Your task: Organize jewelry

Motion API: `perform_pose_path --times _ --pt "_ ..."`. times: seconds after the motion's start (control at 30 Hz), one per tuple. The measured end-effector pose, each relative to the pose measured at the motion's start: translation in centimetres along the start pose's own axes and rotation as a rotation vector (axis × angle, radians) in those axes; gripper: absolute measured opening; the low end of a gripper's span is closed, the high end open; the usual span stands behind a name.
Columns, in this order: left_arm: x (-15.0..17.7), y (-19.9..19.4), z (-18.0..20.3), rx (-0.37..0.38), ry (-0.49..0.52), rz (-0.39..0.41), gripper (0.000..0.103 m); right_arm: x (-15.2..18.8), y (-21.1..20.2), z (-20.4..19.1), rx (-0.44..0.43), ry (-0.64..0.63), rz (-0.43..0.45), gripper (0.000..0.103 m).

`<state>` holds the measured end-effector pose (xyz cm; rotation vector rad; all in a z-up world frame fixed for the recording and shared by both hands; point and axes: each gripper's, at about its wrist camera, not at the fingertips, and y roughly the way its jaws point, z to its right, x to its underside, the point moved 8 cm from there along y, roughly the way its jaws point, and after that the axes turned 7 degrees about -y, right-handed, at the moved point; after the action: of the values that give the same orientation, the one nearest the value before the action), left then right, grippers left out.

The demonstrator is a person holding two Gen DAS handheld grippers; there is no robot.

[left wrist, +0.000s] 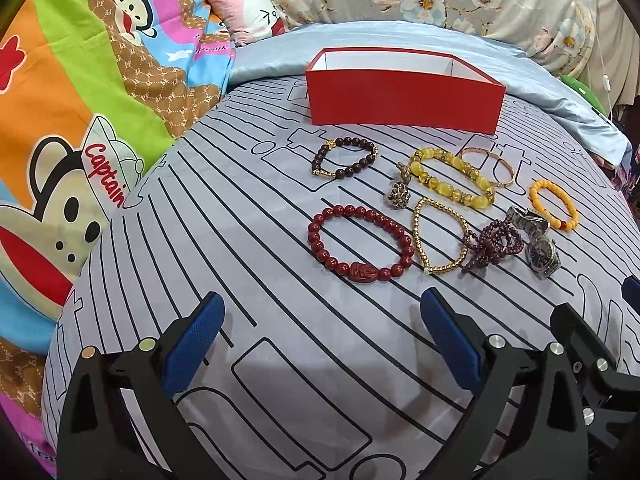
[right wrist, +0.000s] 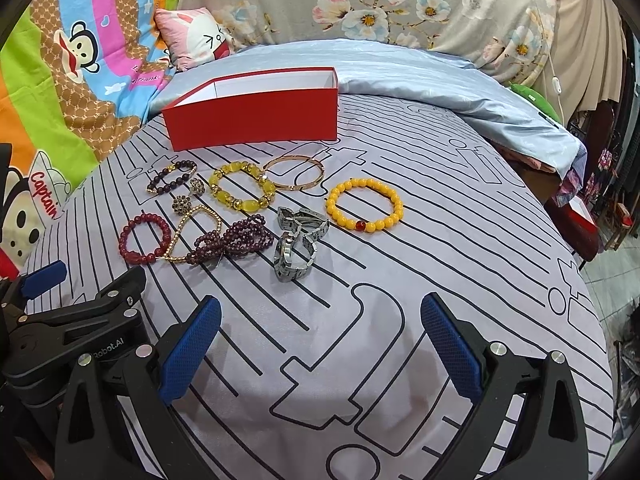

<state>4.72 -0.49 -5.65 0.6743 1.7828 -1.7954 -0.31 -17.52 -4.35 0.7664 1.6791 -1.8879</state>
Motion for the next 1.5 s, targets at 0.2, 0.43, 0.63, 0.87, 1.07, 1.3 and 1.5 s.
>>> perform_pose_path --times 0.2,0.43,0.63,0.87,1.07,1.3,1.5 --pt "-0.04 0.14 0.11 0.004 0.003 -0.005 0.094 0.05 0.16 0.17 0.002 0.006 -0.012 0.096" --pt "-0.25 0.45 0.29 0.008 0.0 -0.011 0.094 0.1 0.41 0.22 0.007 0.007 -0.019 0.096" --pt "-0.35 0.57 0.32 0.008 -0.004 -0.01 0.094 0.11 0.44 0.16 0.007 0.007 -0.019 0.096" --pt "-0.28 0.49 0.38 0.004 -0.001 -0.004 0.094 0.13 0.45 0.19 0.007 0.008 -0.019 0.096" --pt "-0.13 0.3 0.53 0.003 0.003 -0.002 0.094 0.2 0.57 0.29 0.008 0.015 -0.021 0.096" --pt "-0.06 0.3 0.57 0.004 0.005 -0.004 0.094 0.22 0.6 0.32 0.008 0.015 -0.022 0.096" --pt "0.0 0.32 0.62 0.003 0.006 -0.007 0.094 0.25 0.59 0.32 0.009 0.015 -0.022 0.096"
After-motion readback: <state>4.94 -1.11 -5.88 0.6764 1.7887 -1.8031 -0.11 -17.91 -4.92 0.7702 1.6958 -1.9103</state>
